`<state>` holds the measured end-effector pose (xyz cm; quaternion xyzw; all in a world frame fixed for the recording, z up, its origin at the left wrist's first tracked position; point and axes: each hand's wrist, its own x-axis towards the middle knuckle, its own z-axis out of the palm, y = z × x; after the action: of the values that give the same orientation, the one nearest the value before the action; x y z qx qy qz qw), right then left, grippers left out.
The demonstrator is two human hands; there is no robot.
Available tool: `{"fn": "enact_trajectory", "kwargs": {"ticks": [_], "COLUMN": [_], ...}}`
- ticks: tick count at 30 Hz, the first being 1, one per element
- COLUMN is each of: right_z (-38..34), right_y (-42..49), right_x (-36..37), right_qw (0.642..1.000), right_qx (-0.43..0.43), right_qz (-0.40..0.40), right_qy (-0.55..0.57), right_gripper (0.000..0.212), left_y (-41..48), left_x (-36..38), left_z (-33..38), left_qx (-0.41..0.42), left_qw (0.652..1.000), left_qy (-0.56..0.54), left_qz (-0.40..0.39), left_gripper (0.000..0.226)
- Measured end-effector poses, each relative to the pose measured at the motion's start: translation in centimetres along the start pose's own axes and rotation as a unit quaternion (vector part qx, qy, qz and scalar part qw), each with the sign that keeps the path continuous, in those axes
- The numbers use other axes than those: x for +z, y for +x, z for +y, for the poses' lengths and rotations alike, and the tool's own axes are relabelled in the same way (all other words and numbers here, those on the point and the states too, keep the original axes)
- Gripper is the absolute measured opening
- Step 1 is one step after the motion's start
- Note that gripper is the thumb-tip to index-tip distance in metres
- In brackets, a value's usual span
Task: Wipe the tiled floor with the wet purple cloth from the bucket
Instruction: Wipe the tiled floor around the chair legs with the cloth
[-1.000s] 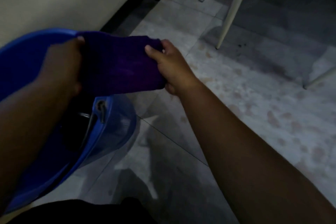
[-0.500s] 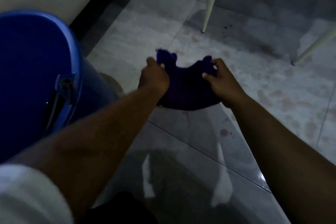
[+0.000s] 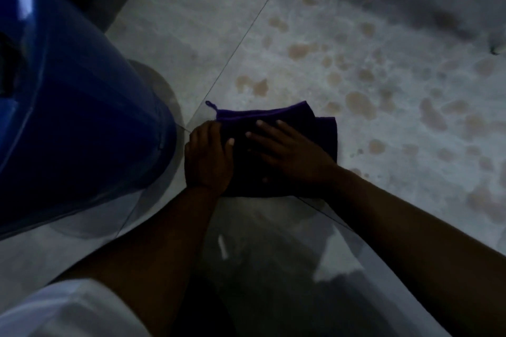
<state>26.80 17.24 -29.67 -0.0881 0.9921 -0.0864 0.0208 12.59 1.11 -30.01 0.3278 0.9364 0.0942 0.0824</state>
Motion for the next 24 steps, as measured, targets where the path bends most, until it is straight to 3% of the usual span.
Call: {"fn": "enact_trajectory", "kwargs": {"ticks": [2,6,9,13,16,18,20,22,24], "right_z": [0.7,4.4,9.3,16.3,16.3,12.4,7.1,4.3,5.2], "right_y": [1.5,4.0,6.8,10.5,14.2,16.1,15.7,12.8,9.2], "right_x": [1.2,1.4,-0.1,-1.7,-2.1,-1.2,0.3,1.3,1.7], "right_qw": [0.997,0.998,0.993,0.959,0.934,0.953,0.984,0.996,0.999], "right_qx": [-0.031,-0.025,0.092,0.281,0.357,0.303,0.173,0.068,0.033], "right_qz": [-0.074,-0.050,-0.062,-0.037,-0.020,-0.017,-0.032,-0.054,-0.036], "right_qy": [0.002,-0.021,-0.025,-0.005,0.012,0.012,0.012,-0.001,-0.003], "right_gripper": [0.066,0.067,0.071,0.076,0.078,0.076,0.073,0.072,0.070], "left_y": [0.4,0.6,0.7,1.0,1.1,1.9,3.5,5.2,6.1], "left_x": [0.0,0.9,2.1,3.2,2.9,2.2,1.4,1.2,1.3], "left_z": [-0.7,-1.8,-1.6,-1.1,-0.9,-0.2,0.6,1.0,1.2], "left_qx": [0.015,0.024,0.002,-0.026,-0.038,-0.070,-0.082,-0.051,-0.017], "left_qw": [1.000,0.998,0.999,1.000,0.999,0.996,0.986,0.977,0.978], "left_qy": [-0.019,-0.054,-0.029,0.014,-0.003,-0.041,-0.076,-0.102,-0.114], "left_qz": [-0.004,0.015,0.014,-0.001,0.007,0.048,0.127,0.180,0.176], "left_gripper": [0.059,0.070,0.075,0.075,0.074,0.073,0.072,0.070,0.069]}}
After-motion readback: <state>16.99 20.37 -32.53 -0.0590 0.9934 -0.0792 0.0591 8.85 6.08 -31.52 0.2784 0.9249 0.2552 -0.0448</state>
